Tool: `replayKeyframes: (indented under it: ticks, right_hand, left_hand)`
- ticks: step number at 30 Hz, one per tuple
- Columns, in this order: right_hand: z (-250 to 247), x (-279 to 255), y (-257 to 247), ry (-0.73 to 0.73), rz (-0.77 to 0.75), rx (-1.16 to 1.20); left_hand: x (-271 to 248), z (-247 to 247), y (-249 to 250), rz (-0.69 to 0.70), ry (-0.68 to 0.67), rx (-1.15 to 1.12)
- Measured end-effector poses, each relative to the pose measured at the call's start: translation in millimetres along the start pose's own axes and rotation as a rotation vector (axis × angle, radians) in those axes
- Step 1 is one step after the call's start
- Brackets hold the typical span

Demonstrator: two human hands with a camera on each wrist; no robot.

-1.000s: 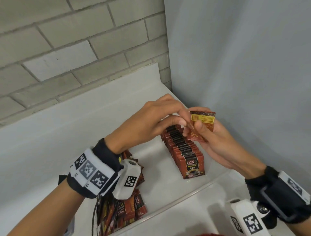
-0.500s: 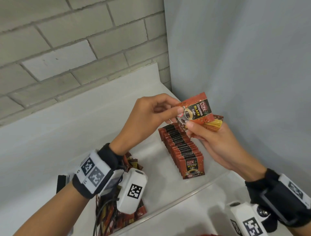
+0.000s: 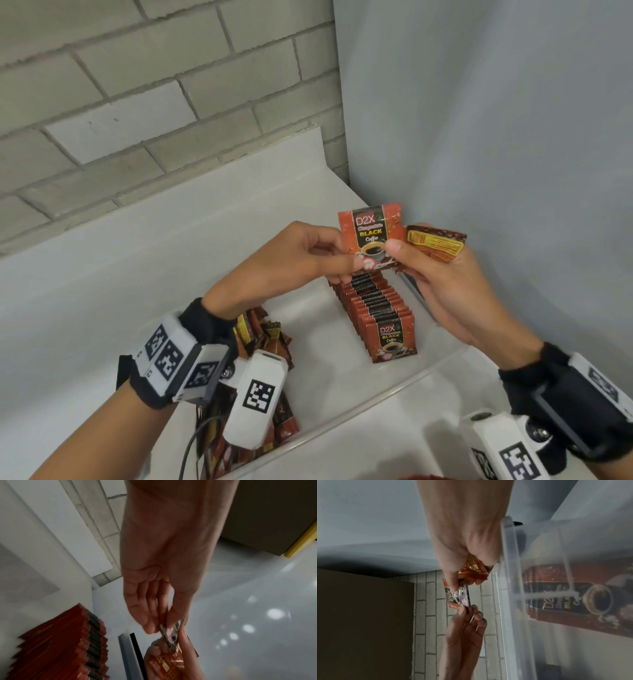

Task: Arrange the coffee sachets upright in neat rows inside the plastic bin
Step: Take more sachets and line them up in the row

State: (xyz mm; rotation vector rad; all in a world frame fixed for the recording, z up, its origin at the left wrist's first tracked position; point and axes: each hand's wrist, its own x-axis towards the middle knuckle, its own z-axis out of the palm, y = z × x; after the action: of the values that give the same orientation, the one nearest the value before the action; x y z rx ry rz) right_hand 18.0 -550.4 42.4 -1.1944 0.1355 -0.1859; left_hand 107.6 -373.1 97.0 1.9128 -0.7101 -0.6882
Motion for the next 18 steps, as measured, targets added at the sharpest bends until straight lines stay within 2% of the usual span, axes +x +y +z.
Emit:
replayKeyframes:
  ticks: [2,5,7,12,15,18]
  right_hand:
    - [0,0,1,-0.023,0.009,-0.023]
    - [0,1,3,-0.068,0.016,-0.064]
    - [1,2,3,-0.074,0.026,-0.059]
    - [3,5,-2,0.089,-0.025,0.192]
    - [3,7,-2,0.121,-0.031,0.228]
    - [5,7,-3,0.129,-0.024,0.234]
  left_hand:
    - [-3,-1,4,0.049,-0.023,0.050]
    - [-4,-6,11,0.159,0.052,-0.031]
    - [-4,-11,14,0.229,0.040,-0.023]
    - [0,-9,5,0.302,-0.159,0.266]
    - [4,9,-9,0.392,-0.321,0.476]
    - [11,28,-21,0.494,-0.403,0.617]
